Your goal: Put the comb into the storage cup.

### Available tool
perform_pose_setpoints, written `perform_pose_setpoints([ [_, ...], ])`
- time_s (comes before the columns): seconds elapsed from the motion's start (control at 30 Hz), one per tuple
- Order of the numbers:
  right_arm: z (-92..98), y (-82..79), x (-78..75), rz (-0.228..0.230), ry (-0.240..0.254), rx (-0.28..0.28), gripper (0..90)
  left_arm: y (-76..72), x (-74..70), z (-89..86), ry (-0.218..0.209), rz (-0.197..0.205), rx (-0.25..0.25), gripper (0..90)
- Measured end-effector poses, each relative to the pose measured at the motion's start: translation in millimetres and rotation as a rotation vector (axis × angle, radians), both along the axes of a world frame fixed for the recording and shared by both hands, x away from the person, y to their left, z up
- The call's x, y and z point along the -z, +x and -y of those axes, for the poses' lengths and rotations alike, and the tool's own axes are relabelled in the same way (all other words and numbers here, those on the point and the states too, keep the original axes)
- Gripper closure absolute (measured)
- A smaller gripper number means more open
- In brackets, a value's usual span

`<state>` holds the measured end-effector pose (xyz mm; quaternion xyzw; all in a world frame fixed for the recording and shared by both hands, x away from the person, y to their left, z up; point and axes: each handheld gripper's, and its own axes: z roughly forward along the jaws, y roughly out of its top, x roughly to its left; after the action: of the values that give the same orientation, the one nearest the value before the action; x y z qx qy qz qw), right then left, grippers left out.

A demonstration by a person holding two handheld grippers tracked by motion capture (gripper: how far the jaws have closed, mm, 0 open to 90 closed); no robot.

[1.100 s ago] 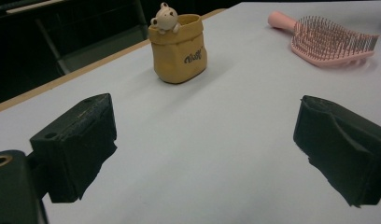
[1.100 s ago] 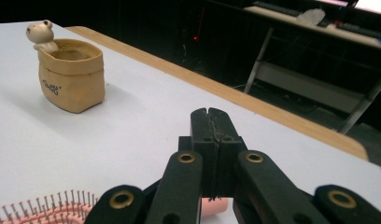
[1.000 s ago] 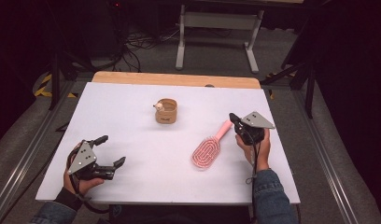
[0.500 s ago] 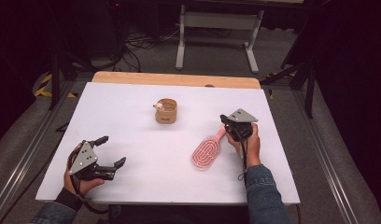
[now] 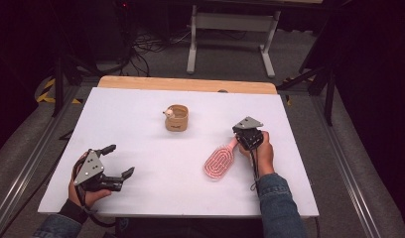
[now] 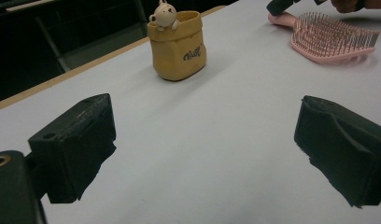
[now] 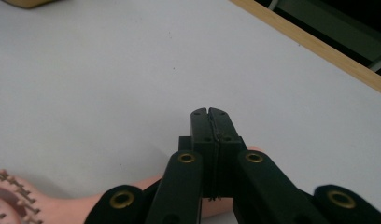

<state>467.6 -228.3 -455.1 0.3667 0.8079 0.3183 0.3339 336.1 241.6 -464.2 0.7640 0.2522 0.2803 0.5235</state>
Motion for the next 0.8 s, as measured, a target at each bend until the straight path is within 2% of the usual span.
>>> perform_pose_setpoints([
  [0.07, -0.5, 1.4, 2.4, -0.014, -0.014, 0.002, 90.0, 0.1, -0.1, -0.1, -0.001, 0.000, 0.001, 6.6],
  [0.4, -2.3, 3.6, 4.2, -0.015, -0.026, 0.002, 90.0, 0.6, 0.5, 0.5, -0.003, -0.006, 0.004, 6.7],
  [0.63, -6.1, 5.9, 4.4, -0.026, -0.059, 0.003, 90.0, 1.1, 1.0, 0.4, -0.003, -0.011, 0.004, 6.9],
  [0.67, -7.6, 6.8, 4.5, -0.029, -0.076, 0.001, 90.0, 0.8, 0.8, 0.6, -0.003, -0.009, 0.004, 6.9],
  [0.8, -15.0, 15.3, 5.3, -0.082, -0.120, -0.004, 90.0, 0.7, 0.0, -0.5, -0.006, -0.006, 0.006, 7.0],
])
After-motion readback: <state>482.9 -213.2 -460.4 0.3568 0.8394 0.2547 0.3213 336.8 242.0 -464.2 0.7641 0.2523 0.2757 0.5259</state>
